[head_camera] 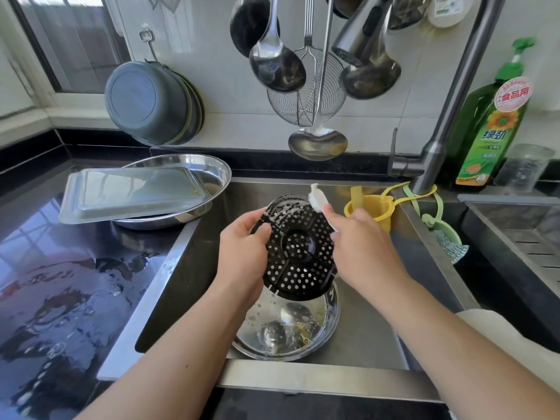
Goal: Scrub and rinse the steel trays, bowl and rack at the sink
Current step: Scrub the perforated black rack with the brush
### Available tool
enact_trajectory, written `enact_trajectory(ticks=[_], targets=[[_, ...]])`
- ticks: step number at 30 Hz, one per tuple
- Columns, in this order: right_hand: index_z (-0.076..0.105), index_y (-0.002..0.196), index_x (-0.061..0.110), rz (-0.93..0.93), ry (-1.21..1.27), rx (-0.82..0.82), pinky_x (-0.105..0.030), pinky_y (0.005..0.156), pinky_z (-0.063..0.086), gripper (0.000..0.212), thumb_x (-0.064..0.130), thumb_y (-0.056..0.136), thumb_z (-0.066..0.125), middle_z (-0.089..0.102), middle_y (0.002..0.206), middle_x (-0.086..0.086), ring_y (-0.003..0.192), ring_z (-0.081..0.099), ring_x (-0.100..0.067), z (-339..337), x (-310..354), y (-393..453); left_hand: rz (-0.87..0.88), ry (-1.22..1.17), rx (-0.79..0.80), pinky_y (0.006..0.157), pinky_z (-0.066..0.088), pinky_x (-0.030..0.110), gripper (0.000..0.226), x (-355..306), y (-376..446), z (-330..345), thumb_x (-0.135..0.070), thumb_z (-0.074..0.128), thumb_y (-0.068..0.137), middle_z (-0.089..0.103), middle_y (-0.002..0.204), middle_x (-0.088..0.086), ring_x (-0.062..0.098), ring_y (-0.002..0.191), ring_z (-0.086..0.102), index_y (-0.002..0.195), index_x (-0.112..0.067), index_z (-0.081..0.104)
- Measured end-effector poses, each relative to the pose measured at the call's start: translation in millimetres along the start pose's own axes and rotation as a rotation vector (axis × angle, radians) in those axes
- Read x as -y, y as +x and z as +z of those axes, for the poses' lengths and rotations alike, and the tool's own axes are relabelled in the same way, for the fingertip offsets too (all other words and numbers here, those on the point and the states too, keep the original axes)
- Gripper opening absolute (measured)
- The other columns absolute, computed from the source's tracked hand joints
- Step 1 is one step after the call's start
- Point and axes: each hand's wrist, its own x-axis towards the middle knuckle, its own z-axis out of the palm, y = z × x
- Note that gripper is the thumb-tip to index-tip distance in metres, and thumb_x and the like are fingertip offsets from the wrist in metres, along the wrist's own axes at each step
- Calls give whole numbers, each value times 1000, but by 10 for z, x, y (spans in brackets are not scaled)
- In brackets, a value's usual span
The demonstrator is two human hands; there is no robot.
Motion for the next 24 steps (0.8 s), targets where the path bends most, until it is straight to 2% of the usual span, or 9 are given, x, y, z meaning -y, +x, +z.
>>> enact_trajectory(ticks=[4, 9, 13, 17, 21, 24], targets=[[36, 155, 39, -90, 80, 11, -39, 76, 52, 57, 16, 104, 49, 41, 102, 4, 87, 51, -18, 11, 95, -17, -9, -9, 10, 94, 60, 52, 32, 5, -33, 5, 3, 47, 105, 79, 108, 12, 32, 105, 75, 116, -10, 74], [38, 154, 38, 8, 58, -35, -39, 75, 53, 58, 13, 103, 50, 41, 102, 4, 87, 50, -18, -29, -24, 21, -29, -85, -12, 95, 59, 53, 34, -36, -17, -16, 1, 43, 107, 78, 111, 13, 33, 106, 75, 118, -11, 73], [43, 150, 42, -135, 121, 46, -38, 77, 51, 55, 15, 103, 52, 42, 96, 7, 85, 50, -16, 38, 117, -94, -44, -96, -13, 97, 58, 55, 33, -50, -30, -16, 3, 43, 107, 79, 105, 13, 33, 103, 75, 115, -10, 73], [44, 148, 45, -47, 77, -7, -41, 76, 52, 56, 14, 102, 52, 42, 94, 7, 83, 50, -17, -24, -24, 56, -51, -95, -19, 97, 58, 56, 34, -37, -3, -19, 2, 43, 107, 78, 110, 15, 34, 106, 74, 118, -10, 73], [47, 145, 51, -196, 130, 151, -45, 77, 52, 54, 17, 103, 53, 44, 93, 6, 83, 51, -17, 19, 75, -92, -57, -96, -38, 96, 58, 57, 33, -43, 11, -58, 2, 45, 107, 78, 107, 15, 34, 104, 75, 116, -10, 74], [45, 146, 50, -142, 72, 69, -44, 75, 53, 58, 14, 102, 54, 44, 93, 7, 81, 51, -16, -6, 25, 20, -61, -105, -41, 93, 60, 54, 32, -45, 24, -58, 2, 45, 107, 79, 105, 15, 33, 100, 76, 115, -10, 74]])
